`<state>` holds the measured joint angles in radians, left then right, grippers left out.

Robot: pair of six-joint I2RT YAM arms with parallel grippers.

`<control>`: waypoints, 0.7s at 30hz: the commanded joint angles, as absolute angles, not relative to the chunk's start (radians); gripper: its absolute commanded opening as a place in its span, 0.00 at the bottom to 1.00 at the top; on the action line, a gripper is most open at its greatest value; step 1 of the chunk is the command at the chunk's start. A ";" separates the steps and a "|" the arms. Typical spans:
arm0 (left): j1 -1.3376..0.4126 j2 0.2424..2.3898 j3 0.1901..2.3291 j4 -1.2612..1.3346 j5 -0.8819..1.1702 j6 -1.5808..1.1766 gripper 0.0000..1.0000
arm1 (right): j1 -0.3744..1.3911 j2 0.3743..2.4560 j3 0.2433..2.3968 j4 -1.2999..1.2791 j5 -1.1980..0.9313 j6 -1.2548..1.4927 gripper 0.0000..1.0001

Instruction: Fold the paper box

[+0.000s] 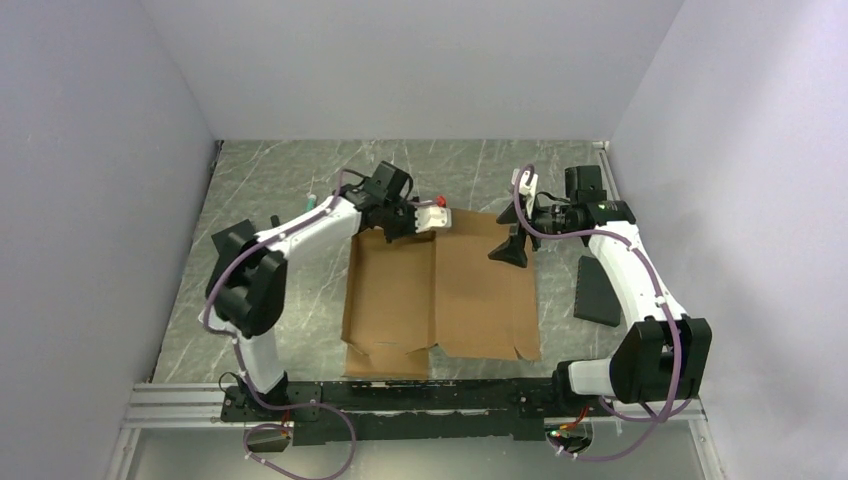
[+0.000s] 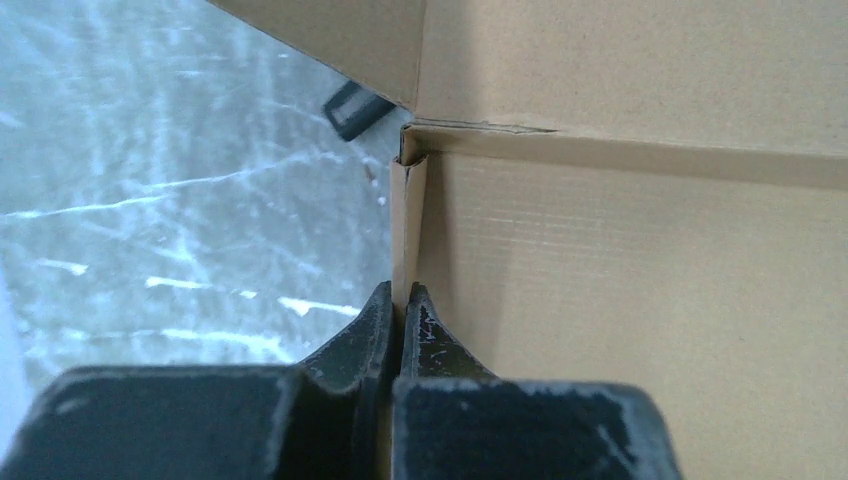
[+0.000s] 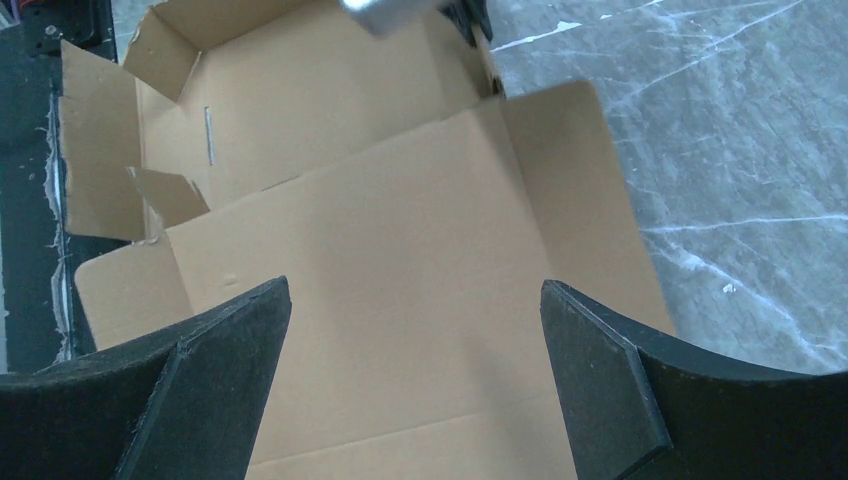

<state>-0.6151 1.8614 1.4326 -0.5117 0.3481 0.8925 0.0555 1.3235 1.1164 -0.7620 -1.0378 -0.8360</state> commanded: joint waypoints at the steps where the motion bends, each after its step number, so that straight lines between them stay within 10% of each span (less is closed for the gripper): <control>1: -0.585 1.714 1.378 -0.411 0.301 0.723 0.00 | 0.041 1.276 1.182 -0.821 -1.109 -0.904 0.99; 21: -0.462 1.439 1.147 -0.434 -0.156 -0.143 0.00 | 0.026 1.263 1.144 -0.732 -1.117 -0.800 0.99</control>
